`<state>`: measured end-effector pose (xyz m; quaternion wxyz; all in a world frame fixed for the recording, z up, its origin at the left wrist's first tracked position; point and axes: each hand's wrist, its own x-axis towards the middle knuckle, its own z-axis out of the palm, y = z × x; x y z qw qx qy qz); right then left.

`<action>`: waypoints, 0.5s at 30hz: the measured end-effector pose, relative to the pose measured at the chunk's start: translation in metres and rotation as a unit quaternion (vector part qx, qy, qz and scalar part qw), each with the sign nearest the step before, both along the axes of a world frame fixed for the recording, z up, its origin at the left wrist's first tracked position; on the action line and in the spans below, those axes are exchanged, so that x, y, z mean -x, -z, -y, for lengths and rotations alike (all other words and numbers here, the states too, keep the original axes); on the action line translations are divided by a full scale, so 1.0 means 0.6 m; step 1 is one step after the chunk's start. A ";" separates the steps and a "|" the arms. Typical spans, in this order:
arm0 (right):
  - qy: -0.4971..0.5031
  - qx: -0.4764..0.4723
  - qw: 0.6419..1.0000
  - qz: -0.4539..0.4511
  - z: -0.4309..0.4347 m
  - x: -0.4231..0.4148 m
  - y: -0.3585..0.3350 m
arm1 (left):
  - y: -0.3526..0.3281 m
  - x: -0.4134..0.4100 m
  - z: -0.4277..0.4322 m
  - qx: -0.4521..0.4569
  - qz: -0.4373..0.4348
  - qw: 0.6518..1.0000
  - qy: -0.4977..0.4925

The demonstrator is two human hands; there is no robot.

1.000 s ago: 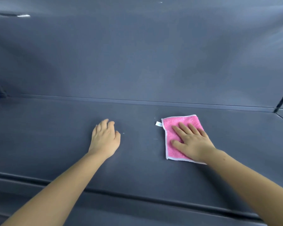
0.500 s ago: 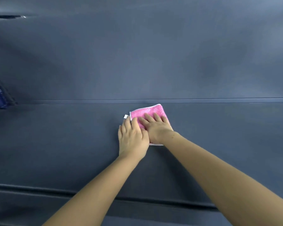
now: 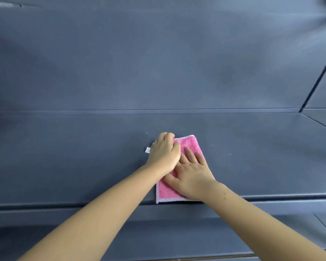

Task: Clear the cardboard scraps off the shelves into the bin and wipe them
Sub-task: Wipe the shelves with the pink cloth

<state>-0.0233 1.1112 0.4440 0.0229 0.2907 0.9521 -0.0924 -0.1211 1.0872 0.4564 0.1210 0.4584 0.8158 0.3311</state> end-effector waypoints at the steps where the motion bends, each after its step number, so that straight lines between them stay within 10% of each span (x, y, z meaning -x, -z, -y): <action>1: 0.004 -0.001 1.000 0.005 0.009 0.001 0.001 | 0.001 0.001 0.006 0.007 0.014 1.000 0.010; 7: 0.020 0.050 0.999 0.011 0.037 0.037 -0.004 | 0.002 0.028 0.045 0.033 -0.020 0.998 0.044; 11: 0.057 0.316 0.930 -0.181 0.010 0.043 -0.045 | -0.006 0.031 0.059 -0.015 -0.009 0.999 0.033; 15: 0.219 0.176 0.916 -0.285 -0.064 0.011 -0.046 | 0.022 -0.003 0.046 0.171 -0.163 0.968 0.086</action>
